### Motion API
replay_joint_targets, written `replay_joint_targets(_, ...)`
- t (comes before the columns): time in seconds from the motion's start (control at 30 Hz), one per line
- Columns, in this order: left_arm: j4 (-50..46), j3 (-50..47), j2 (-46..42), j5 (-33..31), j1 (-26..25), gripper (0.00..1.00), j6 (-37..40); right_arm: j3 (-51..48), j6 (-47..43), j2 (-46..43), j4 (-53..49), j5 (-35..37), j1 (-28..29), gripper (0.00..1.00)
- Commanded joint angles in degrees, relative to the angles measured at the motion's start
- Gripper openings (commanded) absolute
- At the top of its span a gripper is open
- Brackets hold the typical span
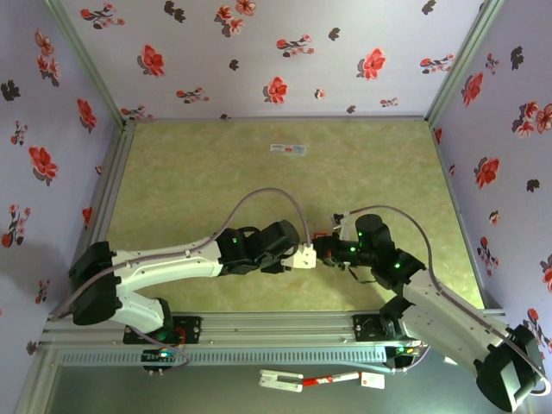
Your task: Unlock with the key
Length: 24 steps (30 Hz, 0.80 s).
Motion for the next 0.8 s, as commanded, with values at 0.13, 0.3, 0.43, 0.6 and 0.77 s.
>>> replay_joint_targets(0.13,20.79,-2.12,-1.99,-3.05,-1.06,0.08,-0.38,-3.52,16.02,0.66,4.10,0.03,-0.95,0.00)
replay_joint_targets(0.3,17.23,-2.53,-3.64,2.69,1.30,0.07,-6.13,-2.28,10.48,-0.26,-5.18,-0.02,-4.21,0.24)
replay_joint_targets(0.43,13.71,-2.83,-4.73,7.47,2.89,0.07,-9.72,-0.06,4.45,-2.66,-11.85,0.20,-7.13,0.44)
replay_joint_targets(0.6,12.06,-3.32,-5.28,13.35,4.83,0.07,-12.90,0.63,0.93,-2.19,-13.17,-1.26,-7.95,0.53)
replay_joint_targets(0.77,9.62,-2.23,-4.41,17.99,6.11,0.07,-13.93,0.62,-1.33,-4.25,-13.17,-2.10,-7.94,0.61)
